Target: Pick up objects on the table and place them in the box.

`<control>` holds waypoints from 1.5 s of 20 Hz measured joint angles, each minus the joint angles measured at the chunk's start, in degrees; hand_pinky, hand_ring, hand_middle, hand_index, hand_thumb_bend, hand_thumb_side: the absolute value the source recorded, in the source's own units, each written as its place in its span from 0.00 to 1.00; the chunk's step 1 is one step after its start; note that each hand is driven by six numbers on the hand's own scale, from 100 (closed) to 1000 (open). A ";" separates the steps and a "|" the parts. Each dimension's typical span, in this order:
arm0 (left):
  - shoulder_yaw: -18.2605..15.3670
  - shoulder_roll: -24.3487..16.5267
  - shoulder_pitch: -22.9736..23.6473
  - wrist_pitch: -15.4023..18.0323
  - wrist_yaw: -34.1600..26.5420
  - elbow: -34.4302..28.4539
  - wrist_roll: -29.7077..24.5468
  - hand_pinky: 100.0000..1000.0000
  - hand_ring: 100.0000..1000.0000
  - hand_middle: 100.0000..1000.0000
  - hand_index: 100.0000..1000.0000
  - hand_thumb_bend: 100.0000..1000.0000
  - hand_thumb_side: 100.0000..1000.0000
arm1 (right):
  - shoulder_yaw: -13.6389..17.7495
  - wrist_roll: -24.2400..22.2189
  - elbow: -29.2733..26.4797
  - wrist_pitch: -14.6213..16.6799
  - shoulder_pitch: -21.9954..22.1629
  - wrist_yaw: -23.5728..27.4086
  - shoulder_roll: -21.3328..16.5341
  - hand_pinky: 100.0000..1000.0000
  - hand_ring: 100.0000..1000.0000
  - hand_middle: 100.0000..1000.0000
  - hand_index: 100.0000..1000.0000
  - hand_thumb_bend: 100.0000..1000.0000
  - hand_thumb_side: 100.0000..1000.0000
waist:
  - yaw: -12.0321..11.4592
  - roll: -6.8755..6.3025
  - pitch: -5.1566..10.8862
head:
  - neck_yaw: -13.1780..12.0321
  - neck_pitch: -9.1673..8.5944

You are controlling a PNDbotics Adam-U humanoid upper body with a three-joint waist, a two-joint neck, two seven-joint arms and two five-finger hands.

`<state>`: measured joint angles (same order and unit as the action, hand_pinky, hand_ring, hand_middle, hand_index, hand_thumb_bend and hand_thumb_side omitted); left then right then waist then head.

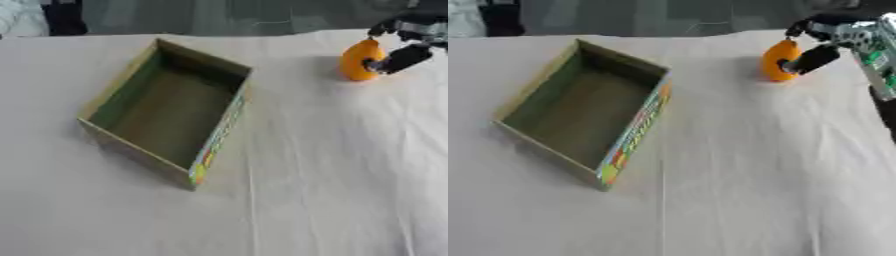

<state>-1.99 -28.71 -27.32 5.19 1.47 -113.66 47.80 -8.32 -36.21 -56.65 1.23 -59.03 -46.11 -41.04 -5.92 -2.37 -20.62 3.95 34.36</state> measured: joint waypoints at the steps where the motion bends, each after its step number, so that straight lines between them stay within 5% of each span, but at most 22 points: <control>1: 0.00 0.00 -0.01 0.00 -0.01 0.00 0.00 0.78 0.74 0.73 0.90 0.00 0.95 | 0.14 -0.04 0.26 0.35 -0.01 0.00 0.01 0.88 0.99 0.90 1.00 0.14 0.36 | -0.02 0.00 -0.05 | 0.00 0.00; 8: 0.02 0.00 -0.43 0.10 -0.42 0.00 -0.10 0.78 0.74 0.72 0.90 0.00 0.95 | 0.15 0.13 1.56 0.89 -0.41 -0.02 0.43 0.89 0.98 0.91 1.00 0.19 0.35 | -0.26 -0.01 -0.36 | 0.00 -0.02; 15: 0.29 0.00 -0.51 0.12 -0.49 0.00 -0.12 0.78 0.74 0.72 0.90 0.00 0.95 | 0.16 3.22 2.26 -0.46 -0.64 -2.90 0.58 0.89 0.99 0.92 1.00 0.46 0.45 | -0.43 -0.01 -0.69 | 0.05 -0.31; 30: 0.34 0.00 -1.02 0.30 -0.73 0.00 0.02 0.78 0.74 0.72 0.90 0.00 0.94 | -0.21 7.88 3.68 -1.16 -1.49 -11.88 1.54 0.85 0.94 0.86 1.00 0.32 0.38 | -0.81 0.18 -1.64 | 0.69 -1.42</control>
<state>-1.65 -28.71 -28.33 5.49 0.74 -113.66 47.82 -8.53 -28.33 -52.97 0.07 -60.52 -57.99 -39.50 -6.73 -2.20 -22.26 4.63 32.94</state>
